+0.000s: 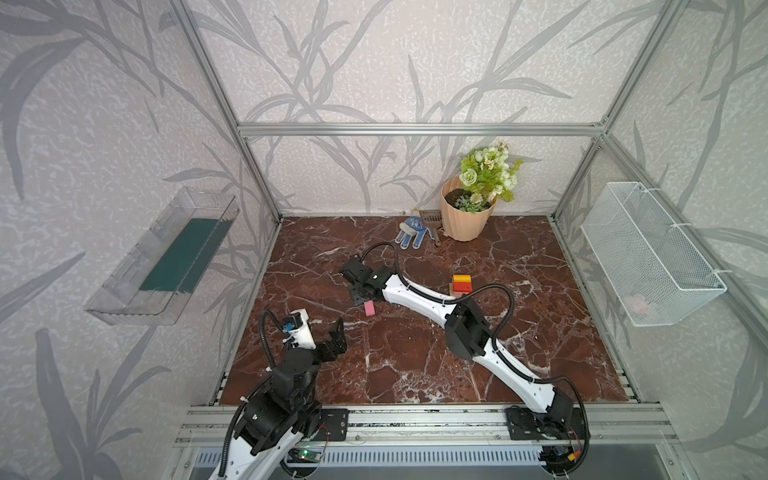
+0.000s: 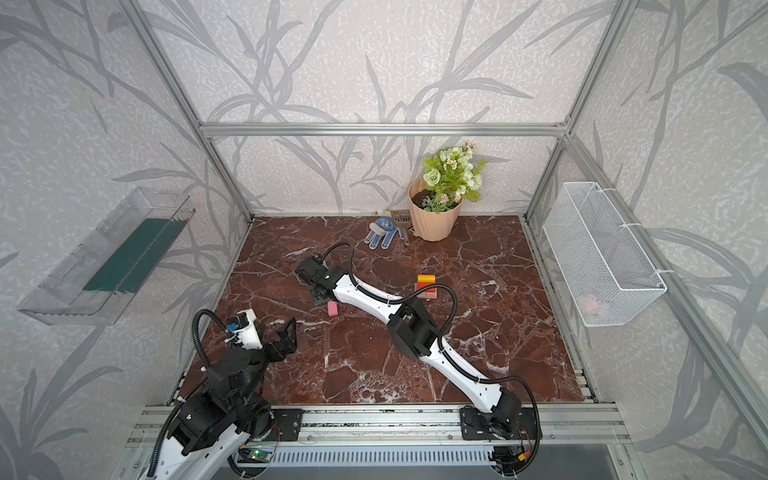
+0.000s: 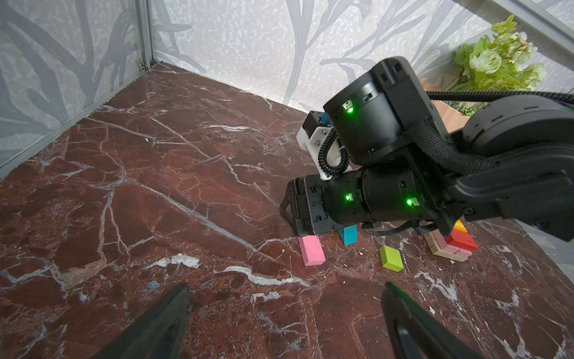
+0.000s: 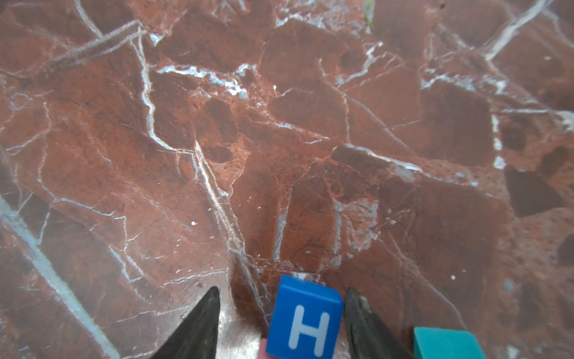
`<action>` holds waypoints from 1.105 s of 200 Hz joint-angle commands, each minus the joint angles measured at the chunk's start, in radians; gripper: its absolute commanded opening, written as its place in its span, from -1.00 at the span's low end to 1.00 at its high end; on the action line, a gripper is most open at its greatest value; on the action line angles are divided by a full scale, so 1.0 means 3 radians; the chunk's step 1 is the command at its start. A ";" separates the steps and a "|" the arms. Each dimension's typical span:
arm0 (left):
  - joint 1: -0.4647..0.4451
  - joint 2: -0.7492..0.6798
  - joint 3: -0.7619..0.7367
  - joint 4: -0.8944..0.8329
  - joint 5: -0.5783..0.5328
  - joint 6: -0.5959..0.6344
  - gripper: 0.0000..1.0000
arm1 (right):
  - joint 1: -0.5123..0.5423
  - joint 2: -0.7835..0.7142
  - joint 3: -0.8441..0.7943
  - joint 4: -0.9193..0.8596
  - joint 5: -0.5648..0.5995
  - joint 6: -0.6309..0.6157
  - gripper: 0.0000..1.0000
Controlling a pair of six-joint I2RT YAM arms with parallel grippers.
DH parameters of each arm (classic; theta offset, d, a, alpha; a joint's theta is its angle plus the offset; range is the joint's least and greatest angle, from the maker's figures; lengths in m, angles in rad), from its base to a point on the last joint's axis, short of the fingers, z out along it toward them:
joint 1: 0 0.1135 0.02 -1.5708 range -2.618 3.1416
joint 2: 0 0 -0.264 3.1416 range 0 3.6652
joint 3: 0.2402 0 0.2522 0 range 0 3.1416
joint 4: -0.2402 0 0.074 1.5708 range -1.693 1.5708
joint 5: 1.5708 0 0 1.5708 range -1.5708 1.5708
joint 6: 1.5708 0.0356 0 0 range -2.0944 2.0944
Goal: Build the wood block tower
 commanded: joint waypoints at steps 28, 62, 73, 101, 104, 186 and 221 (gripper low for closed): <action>-0.0013 -0.0025 0.0019 -0.0002 -0.0021 -0.0010 0.94 | 0.0028 0.0137 0.0155 -0.0216 0.0250 -0.0014 0.09; -0.0012 -0.0025 0.0015 -0.0002 -0.0024 -0.0011 0.94 | 0.0024 0.0202 0.0272 -0.0255 0.0264 0.0012 0.06; -0.0013 -0.0025 0.0014 0.0003 -0.0022 -0.0004 0.94 | 0.0024 0.0211 0.0278 -0.0245 0.0259 0.0021 0.02; -0.0013 -0.0025 0.0014 0.0004 -0.0021 -0.0006 0.94 | 0.0024 0.0207 0.0278 -0.0220 0.0254 0.0038 -0.20; -0.0012 -0.0025 0.0018 0.0003 -0.0014 -0.0006 0.94 | 0.0023 0.0207 0.0278 -0.0214 0.0252 0.0040 -0.22; -0.0013 -0.0030 0.0013 0.0010 -0.0005 0.0001 0.94 | 0.0024 0.0127 0.0224 -0.0201 0.0287 0.0005 -0.41; -0.0010 -0.0027 0.0011 0.0009 -0.0002 -0.0001 0.94 | 0.0034 -0.0181 -0.0009 -0.0170 0.0247 -0.0025 -0.49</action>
